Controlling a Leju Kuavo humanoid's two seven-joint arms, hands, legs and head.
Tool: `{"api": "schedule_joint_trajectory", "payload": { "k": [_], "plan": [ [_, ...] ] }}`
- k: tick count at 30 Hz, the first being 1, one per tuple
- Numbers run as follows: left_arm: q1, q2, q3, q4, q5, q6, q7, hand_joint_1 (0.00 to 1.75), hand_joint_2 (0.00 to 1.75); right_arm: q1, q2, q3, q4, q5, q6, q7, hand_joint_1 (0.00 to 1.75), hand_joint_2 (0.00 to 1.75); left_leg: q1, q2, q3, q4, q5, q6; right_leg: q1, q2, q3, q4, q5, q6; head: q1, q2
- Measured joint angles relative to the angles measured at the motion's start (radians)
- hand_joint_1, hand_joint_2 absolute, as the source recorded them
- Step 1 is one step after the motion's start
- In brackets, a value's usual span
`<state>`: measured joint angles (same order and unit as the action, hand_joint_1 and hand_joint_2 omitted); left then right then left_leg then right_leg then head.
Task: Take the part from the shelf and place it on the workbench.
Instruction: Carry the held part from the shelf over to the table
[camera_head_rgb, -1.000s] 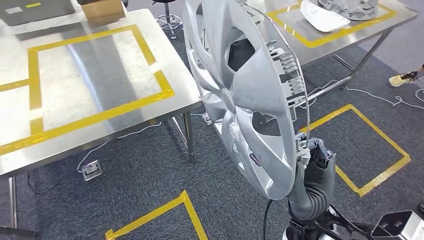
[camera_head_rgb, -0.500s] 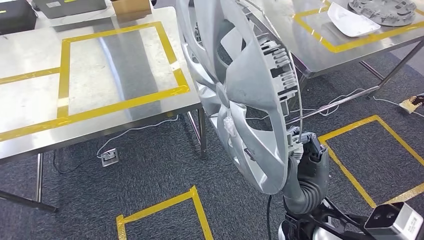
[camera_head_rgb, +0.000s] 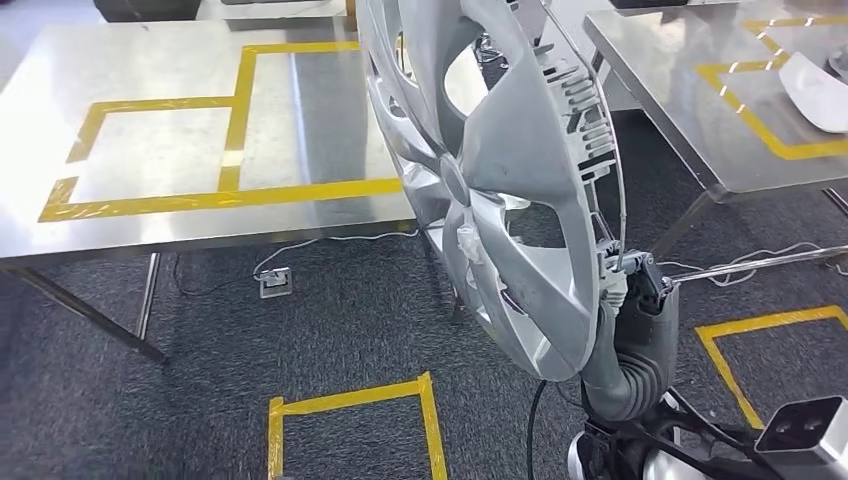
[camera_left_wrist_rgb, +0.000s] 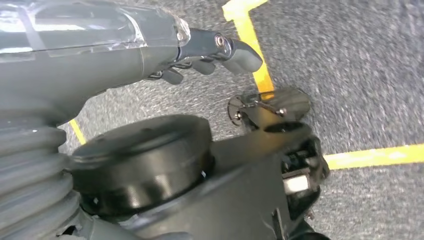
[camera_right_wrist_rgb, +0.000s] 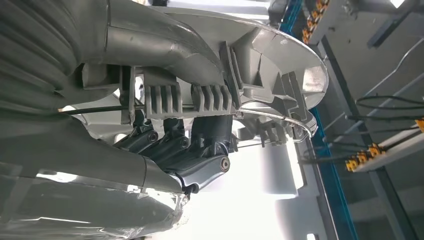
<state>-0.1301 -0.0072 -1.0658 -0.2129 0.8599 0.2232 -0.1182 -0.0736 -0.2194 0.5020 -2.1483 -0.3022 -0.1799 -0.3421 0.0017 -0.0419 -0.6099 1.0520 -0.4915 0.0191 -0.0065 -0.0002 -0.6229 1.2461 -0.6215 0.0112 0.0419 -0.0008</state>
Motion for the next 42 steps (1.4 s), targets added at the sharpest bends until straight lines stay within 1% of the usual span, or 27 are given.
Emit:
{"api": "schedule_joint_trajectory", "payload": {
  "k": [2,3,4,6,7,9,10,11,12,13,14,15,17,18,19,21,23,25,27,28,29,30,32,33,34,35,42],
  "plan": [
    [0.000,-0.001,0.000,0.000,0.002,-0.001,0.009,0.00,1.75,-0.007,0.000,0.000,0.000,-0.001,-0.003,0.003,1.75,1.75,-0.003,-0.023,0.000,-0.001,0.003,0.000,0.004,0.027,0.053,-0.132,0.073,-0.020,0.005,0.000],
    [0.000,-0.001,0.000,0.000,0.002,-0.002,0.012,0.00,1.75,-0.010,-0.001,0.000,-0.001,-0.001,-0.004,0.004,1.75,1.75,-0.002,-0.031,-0.001,-0.001,0.005,-0.002,0.006,0.039,0.073,-0.180,0.093,-0.028,0.005,0.000],
    [0.000,-0.002,0.000,0.000,0.002,-0.002,0.014,0.00,1.75,-0.013,-0.001,0.000,-0.003,-0.002,-0.005,0.004,1.75,1.75,0.000,-0.039,-0.005,-0.002,0.009,-0.007,0.009,0.049,0.083,-0.207,0.101,-0.033,0.005,0.000],
    [0.001,-0.003,0.000,0.000,0.002,-0.004,0.016,0.00,1.75,-0.017,-0.001,0.000,-0.006,-0.002,-0.006,0.005,1.75,1.75,0.005,-0.051,-0.011,-0.007,0.018,-0.020,0.012,0.043,0.087,-0.226,0.103,-0.036,0.009,0.000],
    [0.002,-0.002,0.000,0.000,0.003,-0.004,0.017,0.00,1.75,-0.019,-0.001,0.001,-0.007,-0.002,-0.006,0.006,1.75,1.75,0.004,-0.045,-0.014,-0.008,0.018,-0.026,0.010,0.034,0.091,-0.240,0.108,-0.034,0.011,0.000],
    [0.003,0.000,0.000,0.000,0.002,-0.004,0.019,0.00,1.75,-0.020,0.000,0.001,-0.008,-0.002,-0.009,0.007,1.75,1.75,-0.002,-0.001,-0.033,0.023,-0.012,-0.037,0.004,0.015,0.100,-0.273,0.123,-0.033,0.002,0.000],
    [0.002,0.001,0.000,0.000,0.001,-0.004,0.019,0.00,1.75,-0.019,0.000,0.001,-0.008,-0.002,-0.010,0.008,1.75,1.75,-0.001,0.026,-0.052,0.066,-0.042,-0.042,0.002,0.005,0.102,-0.282,0.129,-0.032,-0.006,0.000],
    [0.001,0.002,0.000,0.000,0.000,-0.004,0.018,0.00,1.75,-0.017,0.000,0.001,-0.008,-0.003,-0.012,0.008,1.75,1.75,0.002,0.041,-0.078,0.124,-0.076,-0.048,0.001,-0.004,0.101,-0.285,0.131,-0.034,-0.014,0.000],
    [0.001,0.002,0.000,0.000,0.000,-0.004,0.017,0.00,1.75,-0.015,0.000,0.001,-0.007,-0.004,-0.013,0.008,1.75,1.75,0.006,0.044,-0.101,0.182,-0.101,-0.054,0.001,-0.016,0.100,-0.284,0.132,-0.034,-0.019,0.000],
    [0.002,0.003,0.000,0.000,-0.001,-0.004,0.016,0.00,1.75,-0.013,0.000,0.001,-0.006,-0.004,-0.014,0.008,1.75,1.75,0.010,0.044,-0.115,0.219,-0.112,-0.059,0.000,-0.026,0.100,-0.282,0.131,-0.033,-0.024,0.000],
    [0.002,0.003,0.000,0.000,-0.002,-0.004,0.014,0.00,1.75,-0.011,0.000,0.001,-0.005,-0.006,-0.014,0.007,1.75,1.75,0.014,0.045,-0.112,0.223,-0.104,-0.064,-0.001,-0.035,0.099,-0.279,0.130,-0.031,-0.029,0.000],
    [0.003,0.004,0.000,0.000,-0.002,-0.004,0.014,0.00,1.75,-0.010,0.000,0.002,-0.004,-0.009,-0.014,0.007,1.75,1.75,0.018,0.048,-0.089,0.189,-0.079,-0.069,-0.002,-0.042,0.099,-0.275,0.127,-0.027,-0.034,0.000],
    [0.002,0.006,0.000,0.000,-0.004,-0.004,0.013,0.00,1.75,-0.010,0.000,0.002,-0.004,-0.021,-0.013,0.003,1.75,1.75,0.022,0.058,-0.015,0.066,-0.028,-0.074,-0.004,-0.050,0.096,-0.261,0.118,-0.013,-0.042,0.000],
    [0.002,0.006,0.000,0.000,-0.004,-0.004,0.012,0.00,1.75,-0.010,0.000,0.002,-0.004,-0.029,-0.012,0.000,1.75,1.75,0.022,0.062,0.011,0.020,-0.016,-0.068,-0.003,-0.052,0.094,-0.252,0.113,-0.006,-0.045,0.000],
    [0.003,0.006,0.000,0.000,-0.004,-0.004,0.012,0.00,1.75,-0.011,0.000,0.002,-0.004,-0.037,-0.011,-0.004,1.75,1.75,0.021,0.064,0.025,-0.004,-0.014,-0.060,-0.002,-0.054,0.091,-0.245,0.110,0.000,-0.045,0.000],
    [0.004,0.008,0.000,0.000,-0.004,-0.004,0.012,0.00,1.75,-0.010,0.000,0.002,-0.004,-0.054,-0.006,-0.010,1.75,1.75,0.017,0.062,0.023,-0.008,-0.017,-0.040,-0.003,-0.055,0.088,-0.241,0.110,0.009,-0.042,0.000],
    [0.004,0.009,0.000,0.000,-0.005,-0.004,0.013,0.00,1.75,-0.009,0.000,0.001,-0.002,-0.066,-0.002,-0.017,1.75,1.75,0.017,0.060,0.021,-0.010,-0.014,-0.027,-0.007,-0.047,0.083,-0.231,0.099,0.017,-0.037,0.000],
    [0.003,0.008,0.000,0.000,-0.006,-0.005,0.013,0.00,1.75,-0.009,0.000,0.001,0.001,-0.072,0.003,-0.021,1.75,1.75,0.018,0.057,0.019,-0.012,-0.010,-0.016,-0.009,-0.026,0.052,-0.155,0.046,0.024,-0.029,0.000],
    [0.002,0.008,0.000,0.000,-0.006,-0.005,0.014,0.00,1.75,-0.006,0.000,0.001,0.004,-0.075,0.005,-0.023,1.75,1.75,0.014,0.053,0.016,-0.012,-0.008,-0.011,-0.009,-0.012,-0.003,-0.021,-0.021,0.026,-0.016,0.000],
    [0.003,0.008,0.000,0.000,-0.006,-0.005,0.014,0.00,1.75,-0.003,0.000,0.001,0.006,-0.075,0.006,-0.024,1.75,1.75,0.012,0.050,0.015,-0.012,-0.008,-0.010,-0.009,-0.010,-0.023,0.028,-0.036,0.025,-0.011,0.000],
    [0.003,0.009,0.000,0.000,-0.006,-0.005,0.015,0.00,1.75,-0.001,0.000,0.000,0.009,-0.076,0.006,-0.024,1.75,1.75,0.010,0.046,0.015,-0.012,-0.008,-0.008,-0.009,-0.009,-0.030,0.044,-0.031,0.022,-0.006,0.000],
    [0.003,0.009,0.000,0.000,-0.006,-0.005,0.016,0.00,1.75,0.001,0.000,0.000,0.011,-0.076,0.006,-0.024,1.75,1.75,0.008,0.042,0.016,-0.012,-0.009,-0.005,-0.010,-0.009,-0.018,0.021,-0.007,0.021,-0.002,0.000],
    [0.002,0.008,0.000,0.000,-0.006,-0.005,0.018,0.00,1.75,0.002,0.000,0.000,0.013,-0.078,0.007,-0.024,1.75,1.75,0.006,0.035,0.019,-0.011,-0.011,0.001,-0.012,-0.008,0.042,-0.108,0.067,0.024,0.002,0.000],
    [0.002,0.009,0.000,0.000,-0.006,-0.005,0.020,0.00,1.75,0.001,0.000,0.000,0.013,-0.080,0.009,-0.025,1.75,1.75,0.003,0.033,0.019,-0.010,-0.012,0.001,-0.012,-0.007,0.070,-0.172,0.090,0.029,0.004,0.000],
    [0.002,0.009,0.000,0.000,-0.006,-0.005,0.021,0.00,1.75,0.000,0.000,0.001,0.014,-0.082,0.011,-0.026,1.75,1.75,0.000,0.031,0.016,-0.008,-0.012,0.001,-0.013,-0.005,0.090,-0.217,0.098,0.033,0.006,0.000],
    [0.002,0.010,0.000,0.000,-0.006,-0.005,0.022,0.00,1.75,0.000,0.000,0.000,0.014,-0.084,0.013,-0.028,1.75,1.75,-0.002,0.029,0.013,-0.006,-0.012,0.000,-0.012,-0.002,0.098,-0.238,0.095,0.034,0.005,0.000],
    [0.004,0.009,0.000,0.000,-0.007,-0.004,-0.002,0.00,1.75,0.003,0.000,0.000,0.015,-0.101,0.033,-0.046,1.75,1.75,-0.002,0.032,0.013,-0.009,-0.011,-0.005,-0.009,0.001,0.101,-0.243,0.088,0.025,-0.007,0.000]
  ]
}}
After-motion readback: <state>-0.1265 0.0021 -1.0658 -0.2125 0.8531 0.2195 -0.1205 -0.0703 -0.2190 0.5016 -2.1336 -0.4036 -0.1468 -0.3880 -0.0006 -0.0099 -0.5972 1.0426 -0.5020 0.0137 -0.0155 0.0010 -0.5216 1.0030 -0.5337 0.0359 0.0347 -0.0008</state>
